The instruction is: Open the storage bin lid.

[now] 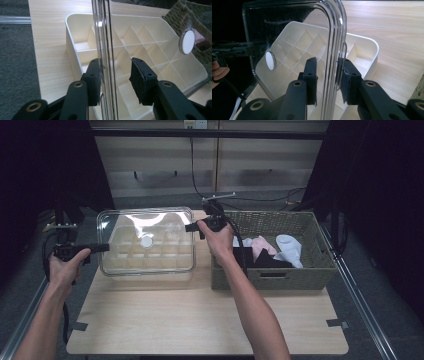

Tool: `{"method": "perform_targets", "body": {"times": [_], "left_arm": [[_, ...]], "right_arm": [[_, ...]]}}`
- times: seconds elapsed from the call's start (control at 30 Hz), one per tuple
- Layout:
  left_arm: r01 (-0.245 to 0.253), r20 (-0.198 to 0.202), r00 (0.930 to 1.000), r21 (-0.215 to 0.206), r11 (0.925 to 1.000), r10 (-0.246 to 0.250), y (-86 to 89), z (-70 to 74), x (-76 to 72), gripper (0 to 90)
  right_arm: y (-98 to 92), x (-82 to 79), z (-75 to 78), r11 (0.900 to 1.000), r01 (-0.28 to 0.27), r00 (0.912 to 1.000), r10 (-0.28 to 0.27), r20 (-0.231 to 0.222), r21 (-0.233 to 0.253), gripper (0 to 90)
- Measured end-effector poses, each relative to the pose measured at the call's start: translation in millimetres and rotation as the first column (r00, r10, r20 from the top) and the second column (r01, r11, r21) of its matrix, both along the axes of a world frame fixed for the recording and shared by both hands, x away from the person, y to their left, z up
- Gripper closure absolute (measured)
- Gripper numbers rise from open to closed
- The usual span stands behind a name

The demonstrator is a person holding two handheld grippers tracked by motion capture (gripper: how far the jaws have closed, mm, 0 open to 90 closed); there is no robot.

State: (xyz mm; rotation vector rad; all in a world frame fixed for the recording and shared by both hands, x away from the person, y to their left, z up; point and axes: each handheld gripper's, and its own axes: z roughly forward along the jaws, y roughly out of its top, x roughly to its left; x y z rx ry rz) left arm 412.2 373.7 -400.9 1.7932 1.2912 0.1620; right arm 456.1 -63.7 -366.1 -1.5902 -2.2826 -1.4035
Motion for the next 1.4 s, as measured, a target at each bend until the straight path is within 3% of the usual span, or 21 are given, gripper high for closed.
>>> {"method": "perform_targets", "body": {"times": [0.1,0.6,1.0,1.4], "left_arm": [[-0.004,0.000,1.0000,-0.029,0.9996,0.004,2.6,-0.5,-2.5,64.3],[0.013,0.039,0.9992,-0.032,0.9994,-0.012,5.2,10.6,-17.4,67.9],[0.012,0.037,0.9993,-0.034,0.9994,-0.011,9.6,11.2,-26.3,67.6],[-0.003,0.052,0.9987,-0.057,0.9984,0.006,13.4,5.3,-48.3,67.9]], "right_arm": [[-1.8,-4.6,4.2,1.000,-0.009,0.9999,0.008,0.015,0.017,70.7],[-6.8,-21.5,-0.8,0.999,-0.017,0.9998,0.017,0.008,0.037,69.7],[-4.8,-34.8,-3.1,0.998,-0.033,0.9994,0.033,0.005,0.050,70.7],[-3.0,-52.6,-8.5,0.997,-0.064,0.9980,0.064,0.005,0.040,71.1]]}}
